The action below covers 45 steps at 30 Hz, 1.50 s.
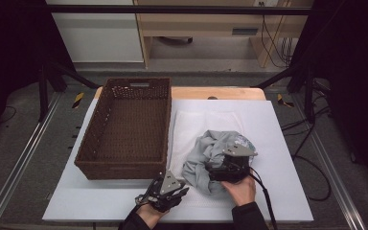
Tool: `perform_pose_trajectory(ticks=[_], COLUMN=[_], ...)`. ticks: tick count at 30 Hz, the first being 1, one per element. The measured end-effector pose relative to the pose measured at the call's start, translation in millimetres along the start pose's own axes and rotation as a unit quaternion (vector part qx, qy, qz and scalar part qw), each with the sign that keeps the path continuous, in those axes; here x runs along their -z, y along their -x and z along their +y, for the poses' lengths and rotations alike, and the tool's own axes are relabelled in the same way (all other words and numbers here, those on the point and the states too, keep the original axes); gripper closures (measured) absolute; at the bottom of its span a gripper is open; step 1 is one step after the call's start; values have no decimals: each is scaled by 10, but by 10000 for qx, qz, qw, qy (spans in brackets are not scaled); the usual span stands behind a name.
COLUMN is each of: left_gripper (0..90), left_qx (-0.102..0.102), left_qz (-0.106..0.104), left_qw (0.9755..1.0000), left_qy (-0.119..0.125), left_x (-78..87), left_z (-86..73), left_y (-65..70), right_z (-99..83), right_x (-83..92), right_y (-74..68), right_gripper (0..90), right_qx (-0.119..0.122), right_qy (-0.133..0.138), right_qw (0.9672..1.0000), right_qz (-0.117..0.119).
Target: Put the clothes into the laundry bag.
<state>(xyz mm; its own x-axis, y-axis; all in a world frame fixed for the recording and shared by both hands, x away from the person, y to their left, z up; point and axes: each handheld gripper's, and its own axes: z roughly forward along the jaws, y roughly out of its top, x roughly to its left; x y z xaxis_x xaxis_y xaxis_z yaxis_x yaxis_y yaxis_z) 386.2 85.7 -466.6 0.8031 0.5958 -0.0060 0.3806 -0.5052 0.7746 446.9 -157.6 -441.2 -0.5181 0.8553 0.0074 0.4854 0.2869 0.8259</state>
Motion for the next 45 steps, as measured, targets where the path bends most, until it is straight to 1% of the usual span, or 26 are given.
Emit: perform_pose_trajectory(ticks=[4, 7, 10, 11, 12, 14, 16, 17, 18, 19, 21, 22, 24, 26, 27, 28, 30, 33, 37, 38, 39, 40, 41, 43, 44, 45], left_gripper=[798, 811, 840, 846, 856, 872, 888, 894, 894, 895, 895, 895, 895, 895, 895, 895, 895, 895, 895, 895, 895, 895, 895, 895, 895, 895], left_qx=[14, -36, -14, -14, 33, 23, 37, 37, 22, 7, 4, 13, -2, 0, 0, -11, -8, -40, -46, -55, -71, -71, -107, -129, -146, -162], left_qz=[-17, -27, -33, -33, -45, -41, -70, -70, -90, -92, -106, -113, -134, -168, -168, -183, -195, -186, -177, -172, -164, -164, -173, -192, -198, -191], left_qw=[10000, 10000, 9999, 9999, 9999, 9999, 9999, 9999, 9999, 9999, 9999, 9999, 9999, 9998, 9998, 9998, 9997, 9997, 9997, 9997, 9997, 9997, 9996, 9996, 9995, 9995], left_qy=[-9, -70, -131, -131, -132, -154, -144, -144, -136, -114, -115, -93, -90, -97, -97, -102, -122, -133, -143, -151, -163, -163, -177, -178, -179, -186], left_x=[-30, -57, -86, -86, -102, -114, -116, -116, -110, -106, -104, -101, -103, -113, -113, -121, -128, -126, -128, -131, -135, -135, -142, -143, -145, -145], left_z=[-47, -89, -124, -124, -125, -127, -130, -130, -126, -124, -119, -114, -106, -104, -104, -103, -104, -104, -106, -108, -111, -111, -113, -111, -111, -110], left_y=[-13, -12, -21, -21, -27, -31, -29, -29, -24, -23, -21, -14, -6, 7, 7, 12, 14, 15, 12, 11, 14, 14, 19, 24, 28, 31], right_z=[-167, -231, -265, -269, -265, -261, -253, -253, -231, -222, -209, -184, -163, -152, -152, -157, -197, -323, -600, -657, -704, -704, -728, -727, -731, -734], right_x=[-209, -262, -292, -300, -297, -270, -233, -233, -160, -128, -73, 78, 253, 427, 427, 632, 741, 749, 592, 559, 540, 540, 539, 543, 547, 563], right_y=[9, 29, 57, 62, 50, 53, 58, 58, 78, 90, 109, 183, 285, 403, 403, 558, 679, 789, 893, 910, 927, 927, 950, 948, 940, 931], right_gripper=[54, 96, 220, 261, 346, 487, 608, 608, 675, 685, 693, 710, 716, 719, 719, 719, 719, 717, 696, 686, 680, 680, 637, 582, 527, 478], right_qx=[-38, -86, -198, -155, -168, -154, -100, -100, -74, -97, -115, -71, -79, -193, -193, -351, -392, -341, -266, -262, -250, -250, -364, -319, -333, -262], right_qy=[-381, -484, -608, -616, -628, -606, -596, -596, -563, -550, -514, -430, -361, -212, -212, -117, -142, -313, -527, -522, -415, -415, -302, -283, -244, -209], right_qw=[9992, 9988, 9979, 9979, 9978, 9980, 9981, 9981, 9983, 9984, 9985, 9987, 9983, 9981, 9981, 9969, 9956, 9928, 9886, 9878, 9880, 9880, 9887, 9885, 9885, 9874], right_qz=[-61, -51, -69, -101, -119, -128, -129, -129, -115, -113, -133, -261, -452, -538, -538, -694, -836, -1104, -1382, -1441, -1465, -1465, -1423, -1452, -1458, -1544])
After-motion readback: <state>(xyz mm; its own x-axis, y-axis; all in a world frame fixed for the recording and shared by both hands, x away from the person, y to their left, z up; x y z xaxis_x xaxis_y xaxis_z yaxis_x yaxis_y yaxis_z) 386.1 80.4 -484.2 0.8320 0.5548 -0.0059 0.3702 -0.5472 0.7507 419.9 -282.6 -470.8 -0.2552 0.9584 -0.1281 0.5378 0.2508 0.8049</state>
